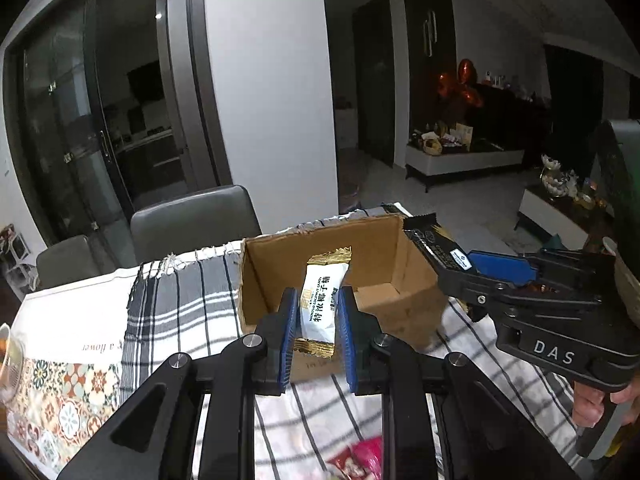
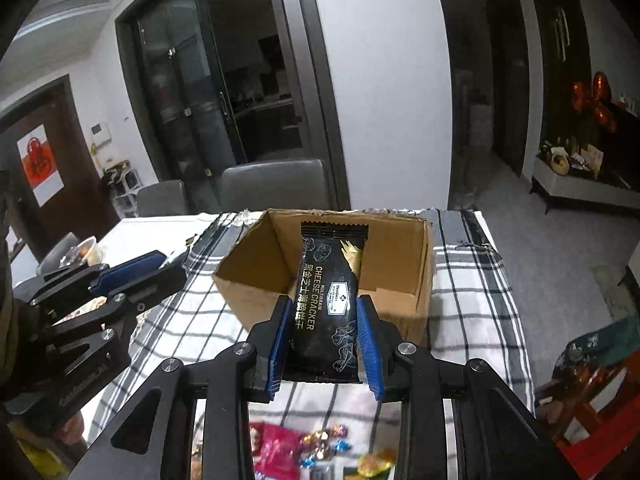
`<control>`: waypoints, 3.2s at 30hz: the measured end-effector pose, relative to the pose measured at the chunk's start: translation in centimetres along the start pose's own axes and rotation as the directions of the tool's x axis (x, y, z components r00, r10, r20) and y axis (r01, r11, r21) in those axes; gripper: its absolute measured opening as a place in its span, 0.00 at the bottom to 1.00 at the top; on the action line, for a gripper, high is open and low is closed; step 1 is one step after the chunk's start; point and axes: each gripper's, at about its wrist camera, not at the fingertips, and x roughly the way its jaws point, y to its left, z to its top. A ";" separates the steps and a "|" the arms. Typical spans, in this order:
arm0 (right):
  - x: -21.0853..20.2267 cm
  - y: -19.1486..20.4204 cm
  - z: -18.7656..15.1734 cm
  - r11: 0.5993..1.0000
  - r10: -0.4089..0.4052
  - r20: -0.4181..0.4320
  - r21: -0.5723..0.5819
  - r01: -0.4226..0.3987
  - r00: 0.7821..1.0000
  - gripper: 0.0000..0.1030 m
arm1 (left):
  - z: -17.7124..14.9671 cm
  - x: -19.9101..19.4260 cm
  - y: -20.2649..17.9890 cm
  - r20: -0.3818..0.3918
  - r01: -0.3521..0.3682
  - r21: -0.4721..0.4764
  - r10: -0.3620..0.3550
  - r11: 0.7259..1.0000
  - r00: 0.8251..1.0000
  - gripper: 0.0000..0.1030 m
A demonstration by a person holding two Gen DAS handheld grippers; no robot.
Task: Organize snacks
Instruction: 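Carry both packets over the box and open both tools to drop them, then return both tools to the snacks and lower them over the packets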
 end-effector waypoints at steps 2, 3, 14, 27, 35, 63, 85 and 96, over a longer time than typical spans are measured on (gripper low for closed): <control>1.1 -0.4 0.7 1.000 0.001 -0.013 0.000 -0.001 1.000 0.33 | 0.8 1.6 0.3 -0.013 0.008 0.010 -0.008 1.000 1.000 0.21; 1.6 -0.6 1.0 1.000 0.002 -0.018 0.005 -0.001 1.000 0.33 | 1.1 2.4 0.4 -0.015 0.018 0.010 -0.018 1.000 1.000 0.21; 6.3 -2.6 2.7 0.999 -0.020 -0.070 0.028 0.022 0.997 0.33 | 2.4 8.5 0.7 -0.068 0.036 -0.002 -0.036 0.999 0.997 0.32; 2.3 -1.4 0.4 0.995 -0.094 0.001 -0.037 0.094 0.996 0.50 | 0.3 3.4 -0.3 -0.005 -0.023 -0.002 0.023 1.000 1.000 0.63; -2.4 1.0 -2.5 0.999 -0.029 0.051 -0.040 0.031 0.998 0.50 | -2.4 -2.2 -1.2 0.018 -0.028 -0.007 0.028 1.000 0.999 0.63; -4.3 1.9 -16.0 1.000 -0.014 -0.045 -0.010 0.013 0.999 0.50 | -16.1 -5.7 -3.4 -0.073 0.024 -0.086 -0.031 0.996 0.997 0.62; 1.4 1.0 -21.1 0.999 -0.032 -0.236 0.022 0.038 0.971 0.44 | -19.5 1.1 -2.4 -0.249 0.027 -0.099 -0.051 0.995 0.967 0.40; 2.6 1.2 -21.4 0.999 -0.040 -0.261 0.016 0.046 0.964 0.40 | -19.5 5.3 -2.6 -0.327 0.029 -0.113 -0.065 0.993 0.943 0.33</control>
